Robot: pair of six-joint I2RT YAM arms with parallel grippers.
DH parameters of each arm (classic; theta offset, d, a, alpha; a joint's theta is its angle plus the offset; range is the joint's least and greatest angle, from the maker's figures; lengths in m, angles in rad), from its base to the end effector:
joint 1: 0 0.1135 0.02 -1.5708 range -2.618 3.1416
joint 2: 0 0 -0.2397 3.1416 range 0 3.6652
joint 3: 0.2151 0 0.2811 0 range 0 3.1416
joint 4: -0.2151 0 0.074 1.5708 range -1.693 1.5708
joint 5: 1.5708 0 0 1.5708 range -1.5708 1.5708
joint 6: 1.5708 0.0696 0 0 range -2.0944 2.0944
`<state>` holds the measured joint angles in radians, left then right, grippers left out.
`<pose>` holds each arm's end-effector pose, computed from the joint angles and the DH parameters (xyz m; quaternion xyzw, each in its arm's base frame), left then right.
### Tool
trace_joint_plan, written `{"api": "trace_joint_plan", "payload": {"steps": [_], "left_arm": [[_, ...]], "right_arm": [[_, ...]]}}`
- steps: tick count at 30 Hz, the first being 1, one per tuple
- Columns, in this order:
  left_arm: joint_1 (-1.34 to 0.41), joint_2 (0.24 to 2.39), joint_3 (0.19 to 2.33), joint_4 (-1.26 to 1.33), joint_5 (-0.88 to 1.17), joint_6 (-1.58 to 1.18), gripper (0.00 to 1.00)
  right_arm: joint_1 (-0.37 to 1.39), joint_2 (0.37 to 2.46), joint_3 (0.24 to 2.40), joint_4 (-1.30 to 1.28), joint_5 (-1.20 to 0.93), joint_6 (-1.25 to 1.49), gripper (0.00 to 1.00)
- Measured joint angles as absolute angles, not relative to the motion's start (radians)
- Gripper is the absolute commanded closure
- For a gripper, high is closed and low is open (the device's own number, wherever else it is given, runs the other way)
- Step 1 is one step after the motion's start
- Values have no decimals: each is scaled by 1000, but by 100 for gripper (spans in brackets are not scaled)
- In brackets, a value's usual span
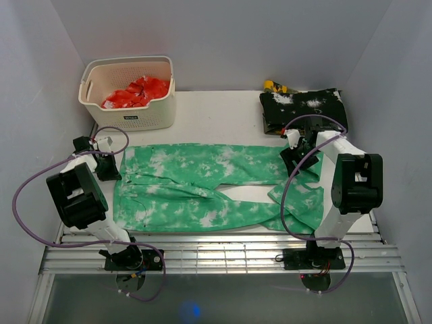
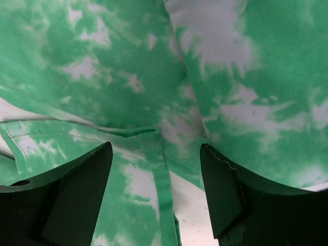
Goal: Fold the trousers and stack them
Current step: Flatten the trousers out
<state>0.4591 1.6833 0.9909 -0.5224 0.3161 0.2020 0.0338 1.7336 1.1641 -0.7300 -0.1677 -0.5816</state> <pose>0.3193 0.1337 0.0912 -0.0970 0.9675 -0.0898 0.2157 0.3601 0.0238 0.1151 -0.3098 0.9375 0.0434 0.1522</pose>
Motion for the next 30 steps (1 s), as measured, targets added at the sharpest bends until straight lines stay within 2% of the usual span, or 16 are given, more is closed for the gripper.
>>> {"api": "trace_joint_plan", "payload": {"steps": [3,6,14,18,19,21,23,25,30], "left_arm": [[459,1683,991,-522,318,202,100],[460,1683,991,-522,318,202,100],[461,1694,990,-517,321,202,100],[463,1700,990,-514,325,200,100],[463,1700,990,-514,325,199,100],[463,1700,990,-514,325,197,100],[463,1701,991,-515,325,197,100],[463,1701,991,-515,325,197,100],[463,1702,992,-515,326,194,100]], "right_arm": [[33,1776,1200,-731,-175,-557,29],[33,1797,1218,-738,-199,-542,41],[33,1808,1230,-817,-259,-531,48],[33,1817,1258,-871,-286,-535,54],[33,1822,1269,-881,-292,-536,57],[33,1829,1286,-896,-299,-542,72],[33,1833,1305,-915,-303,-553,70],[33,1835,1317,-923,-302,-556,53],[33,1847,1331,-923,-271,-552,33]]}}
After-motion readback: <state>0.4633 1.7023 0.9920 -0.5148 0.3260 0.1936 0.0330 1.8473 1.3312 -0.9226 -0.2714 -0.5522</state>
